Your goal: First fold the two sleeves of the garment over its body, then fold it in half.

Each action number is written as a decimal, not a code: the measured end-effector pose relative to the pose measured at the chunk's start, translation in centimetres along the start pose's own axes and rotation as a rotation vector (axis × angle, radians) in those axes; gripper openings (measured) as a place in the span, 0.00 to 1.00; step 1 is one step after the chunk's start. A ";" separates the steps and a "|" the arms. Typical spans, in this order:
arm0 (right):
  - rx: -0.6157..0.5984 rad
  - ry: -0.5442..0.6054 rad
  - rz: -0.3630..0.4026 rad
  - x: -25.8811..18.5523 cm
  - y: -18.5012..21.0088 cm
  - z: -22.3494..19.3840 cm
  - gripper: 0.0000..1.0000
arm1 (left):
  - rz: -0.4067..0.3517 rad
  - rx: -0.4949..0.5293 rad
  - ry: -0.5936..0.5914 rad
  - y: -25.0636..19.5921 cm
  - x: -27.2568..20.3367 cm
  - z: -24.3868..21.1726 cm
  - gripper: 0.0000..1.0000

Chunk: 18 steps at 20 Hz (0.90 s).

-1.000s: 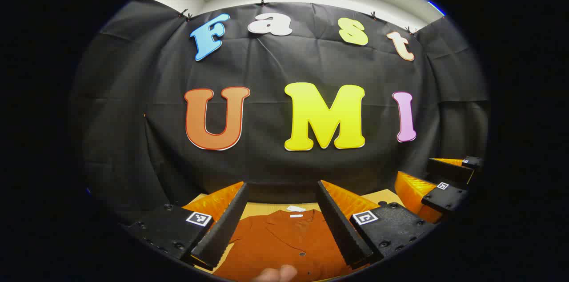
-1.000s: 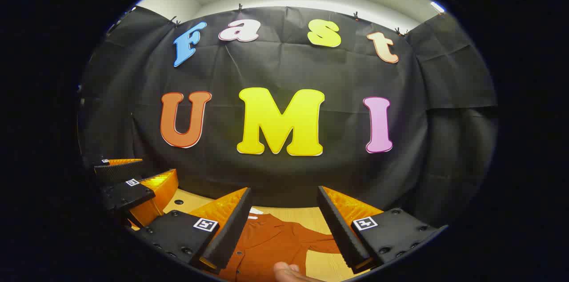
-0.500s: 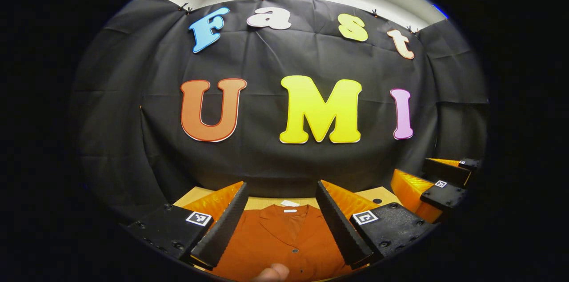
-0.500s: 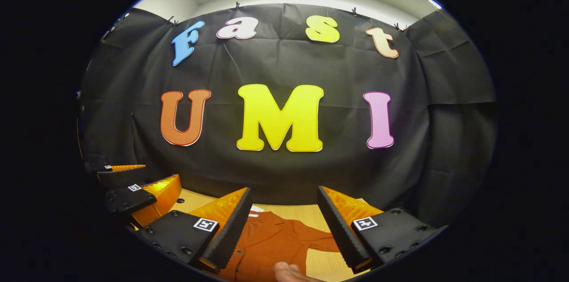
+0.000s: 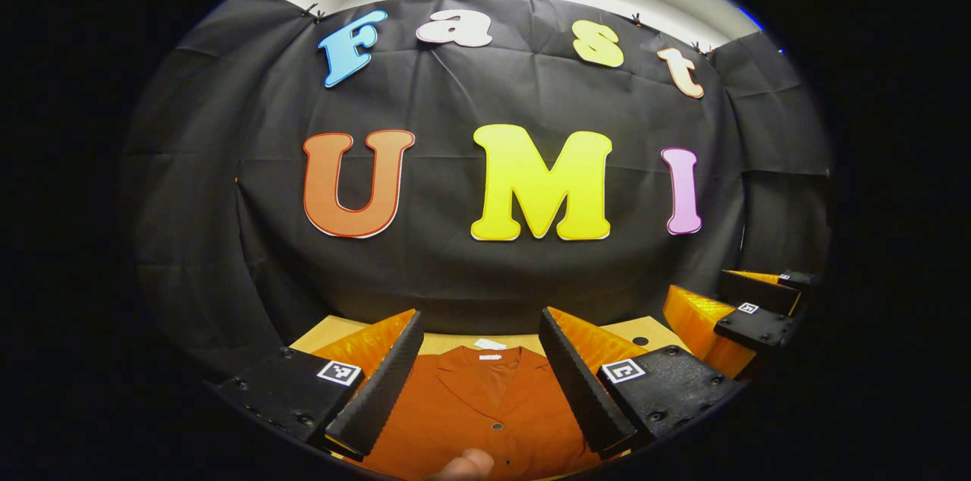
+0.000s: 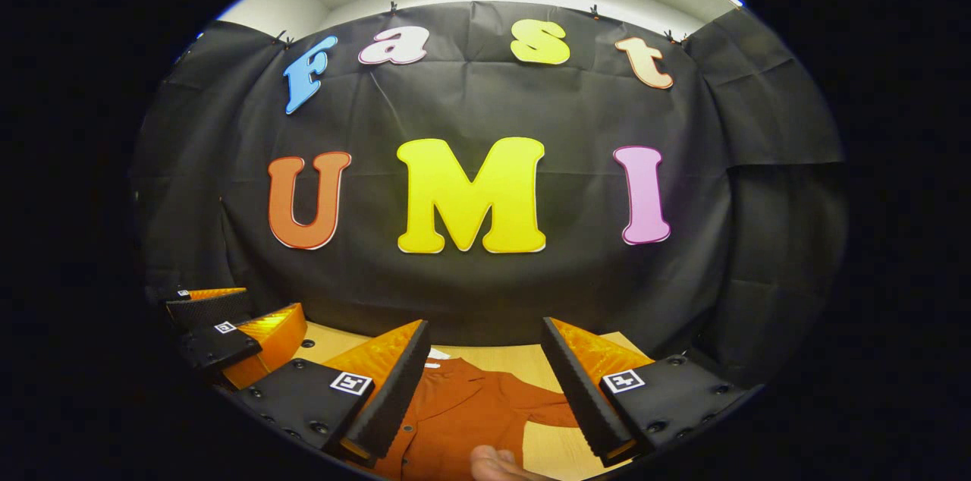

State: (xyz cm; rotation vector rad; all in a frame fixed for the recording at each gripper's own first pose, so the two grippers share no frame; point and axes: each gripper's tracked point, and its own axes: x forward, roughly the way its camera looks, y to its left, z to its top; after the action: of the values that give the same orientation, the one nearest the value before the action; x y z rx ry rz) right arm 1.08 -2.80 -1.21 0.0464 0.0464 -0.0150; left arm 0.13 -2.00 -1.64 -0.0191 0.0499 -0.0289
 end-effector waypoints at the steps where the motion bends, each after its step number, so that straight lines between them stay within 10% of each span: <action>1: -0.008 -0.006 -0.011 0.3 -0.7 0.1 0.94 | -0.002 -0.002 0.002 -0.2 0.0 0.0 0.99; 11: -0.067 -0.029 -0.287 6.9 -18.6 0.1 0.94 | -0.001 0.006 0.007 -1.5 0.1 -0.1 0.99; 18: -0.108 0.335 -0.470 7.7 -32.9 -13.9 0.94 | 0.045 0.005 0.037 -1.9 -0.2 -1.2 0.94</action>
State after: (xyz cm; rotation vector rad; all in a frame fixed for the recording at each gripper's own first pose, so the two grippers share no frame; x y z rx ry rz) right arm 7.57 -35.09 -16.97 -0.0712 0.3925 -0.4753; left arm -0.20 -3.90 -2.77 -0.0125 0.0877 0.0161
